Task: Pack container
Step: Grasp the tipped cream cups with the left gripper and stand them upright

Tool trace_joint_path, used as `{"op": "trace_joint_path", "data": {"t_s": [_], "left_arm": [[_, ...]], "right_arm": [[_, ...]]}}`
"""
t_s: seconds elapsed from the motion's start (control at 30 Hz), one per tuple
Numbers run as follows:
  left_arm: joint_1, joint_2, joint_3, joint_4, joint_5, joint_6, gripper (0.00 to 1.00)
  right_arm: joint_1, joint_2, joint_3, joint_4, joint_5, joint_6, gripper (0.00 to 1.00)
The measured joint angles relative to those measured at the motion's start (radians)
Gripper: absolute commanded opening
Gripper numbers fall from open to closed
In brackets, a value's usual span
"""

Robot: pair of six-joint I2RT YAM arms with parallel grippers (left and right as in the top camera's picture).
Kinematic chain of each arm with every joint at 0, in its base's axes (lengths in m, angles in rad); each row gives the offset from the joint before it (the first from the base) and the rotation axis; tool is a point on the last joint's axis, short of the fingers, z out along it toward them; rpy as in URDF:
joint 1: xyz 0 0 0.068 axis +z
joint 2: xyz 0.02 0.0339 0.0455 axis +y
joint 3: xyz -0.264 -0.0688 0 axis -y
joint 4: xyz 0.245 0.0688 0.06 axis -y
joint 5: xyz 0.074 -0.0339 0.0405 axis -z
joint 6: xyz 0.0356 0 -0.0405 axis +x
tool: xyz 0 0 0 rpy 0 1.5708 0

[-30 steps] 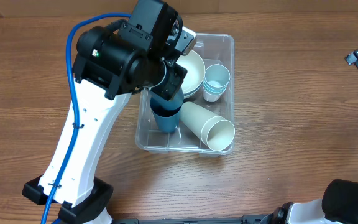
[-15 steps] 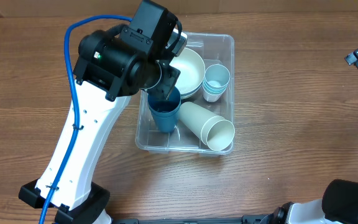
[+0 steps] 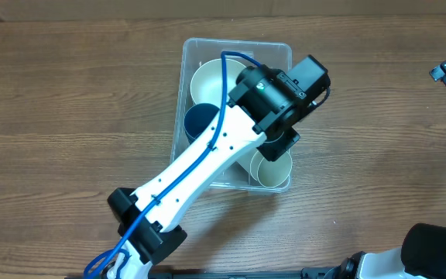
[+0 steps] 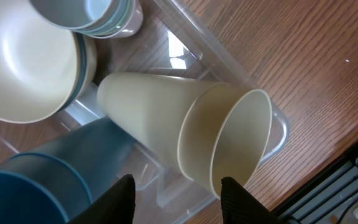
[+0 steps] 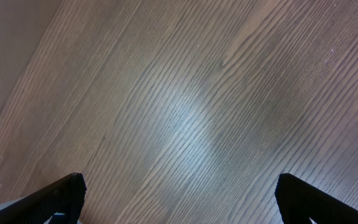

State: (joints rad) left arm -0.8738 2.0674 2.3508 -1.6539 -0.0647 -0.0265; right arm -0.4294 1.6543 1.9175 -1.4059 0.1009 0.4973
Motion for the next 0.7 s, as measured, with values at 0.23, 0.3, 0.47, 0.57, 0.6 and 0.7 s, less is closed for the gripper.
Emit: {"op": "trace_joint_path", "data": {"t_s": [0.23,0.3,0.47,0.57,0.6,0.7], "left_arm": [[-0.022,0.019,0.000,-0.034,0.000,-0.004,0.40],[-0.046,0.021,0.000,-0.034,0.000,-0.004,0.41],[-0.113,0.023,-0.005,-0.033,-0.023,-0.005,0.43],[-0.111,0.024,-0.026,-0.034,-0.050,-0.010,0.45],[-0.110,0.024,-0.041,-0.034,-0.069,-0.021,0.45],[-0.110,0.024,-0.104,-0.025,-0.121,-0.035,0.45]], "right_arm": [[0.000,0.000,0.000,0.000,0.000,0.000,1.00],[0.000,0.000,0.000,0.000,0.000,0.000,1.00],[0.000,0.000,0.000,0.000,0.000,0.000,1.00],[0.000,0.000,0.000,0.000,0.000,0.000,1.00],[0.000,0.000,0.000,0.000,0.000,0.000,1.00],[0.000,0.000,0.000,0.000,0.000,0.000,1.00]]}}
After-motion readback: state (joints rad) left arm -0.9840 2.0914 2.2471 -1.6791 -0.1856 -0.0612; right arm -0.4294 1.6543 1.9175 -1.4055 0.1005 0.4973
